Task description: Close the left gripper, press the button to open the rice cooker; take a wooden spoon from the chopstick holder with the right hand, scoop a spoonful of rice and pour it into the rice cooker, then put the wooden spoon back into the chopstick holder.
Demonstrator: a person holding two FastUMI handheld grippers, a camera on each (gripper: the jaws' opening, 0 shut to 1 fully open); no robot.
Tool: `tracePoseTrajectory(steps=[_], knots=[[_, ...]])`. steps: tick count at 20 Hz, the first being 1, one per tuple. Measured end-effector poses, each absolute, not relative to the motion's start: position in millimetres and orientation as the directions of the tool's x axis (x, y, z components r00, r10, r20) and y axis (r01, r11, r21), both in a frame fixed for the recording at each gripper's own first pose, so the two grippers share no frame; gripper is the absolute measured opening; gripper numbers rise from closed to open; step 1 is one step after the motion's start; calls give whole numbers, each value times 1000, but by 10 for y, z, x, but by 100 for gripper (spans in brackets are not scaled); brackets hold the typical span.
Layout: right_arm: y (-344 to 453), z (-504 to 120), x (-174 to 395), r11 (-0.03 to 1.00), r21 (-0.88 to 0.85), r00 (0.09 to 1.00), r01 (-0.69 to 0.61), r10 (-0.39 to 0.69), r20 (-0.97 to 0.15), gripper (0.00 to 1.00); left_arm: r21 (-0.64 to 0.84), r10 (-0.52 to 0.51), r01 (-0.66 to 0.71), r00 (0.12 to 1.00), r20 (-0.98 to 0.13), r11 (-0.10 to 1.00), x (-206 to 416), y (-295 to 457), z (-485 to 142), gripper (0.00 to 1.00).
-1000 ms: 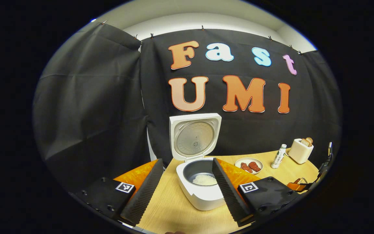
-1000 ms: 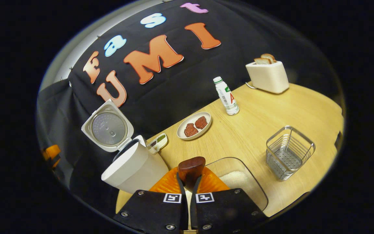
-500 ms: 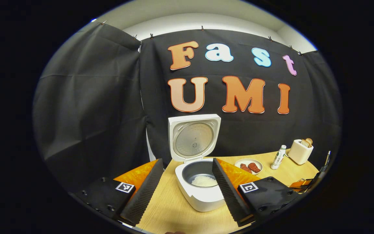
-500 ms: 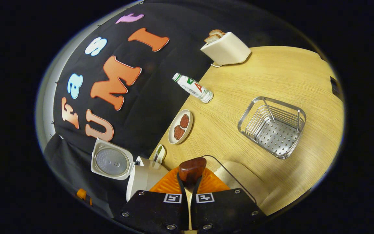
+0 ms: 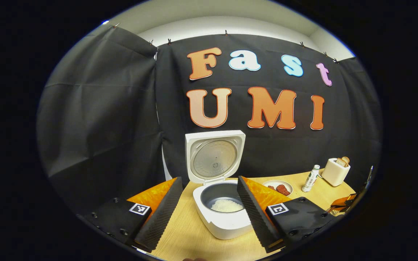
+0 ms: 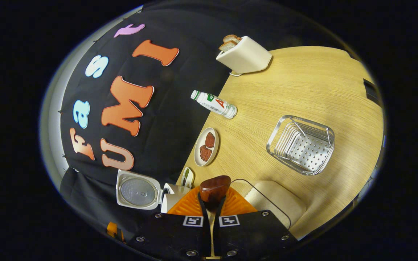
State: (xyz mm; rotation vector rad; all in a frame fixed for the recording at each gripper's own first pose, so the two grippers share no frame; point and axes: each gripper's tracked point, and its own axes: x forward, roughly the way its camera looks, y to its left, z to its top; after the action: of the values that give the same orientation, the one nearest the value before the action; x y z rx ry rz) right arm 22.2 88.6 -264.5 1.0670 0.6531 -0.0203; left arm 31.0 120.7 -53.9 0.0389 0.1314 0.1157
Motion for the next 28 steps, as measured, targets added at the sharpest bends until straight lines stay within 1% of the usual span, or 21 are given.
tracePoseTrajectory(steps=[4, 8, 12, 16, 21, 22, 23, 28], knots=[[986, -2433, 318, 513, 804, 816, 300, 299, -495, 1, 40, 114, -110, 986, -119, 993, 367, 1200, -515, 100], [1183, -2107, 429, 471, 840, 819, 270, 346, -457, 2, 28, 112, -109, 987, -118, 994, 433, 1207, -533, 100], [1379, -1836, 566, 456, 861, 823, 226, 383, -419, 2, 25, 111, -109, 986, -122, 994, 471, 1217, -568, 100], [1595, -1700, 714, 421, 881, 819, 217, 413, -399, 2, 13, 112, -111, 985, -128, 994, 512, 1265, -603, 100], [1937, -1556, 972, 407, 893, 815, 191, 441, -375, 2, 9, 109, -109, 986, -126, 994, 538, 1321, -581, 100], [1996, -1535, 1016, 398, 898, 816, 186, 446, -367, 0, 3, 106, -106, 986, -127, 994, 542, 1315, -591, 100], [2073, -1504, 1091, 392, 902, 816, 181, 452, -361, 2, 0, 103, -104, 986, -130, 995, 556, 1319, -597, 100], [2503, -1362, 1431, 356, 921, 813, 159, 481, -327, 2, 6, 105, -105, 985, -139, 994, 541, 1400, -625, 100]])
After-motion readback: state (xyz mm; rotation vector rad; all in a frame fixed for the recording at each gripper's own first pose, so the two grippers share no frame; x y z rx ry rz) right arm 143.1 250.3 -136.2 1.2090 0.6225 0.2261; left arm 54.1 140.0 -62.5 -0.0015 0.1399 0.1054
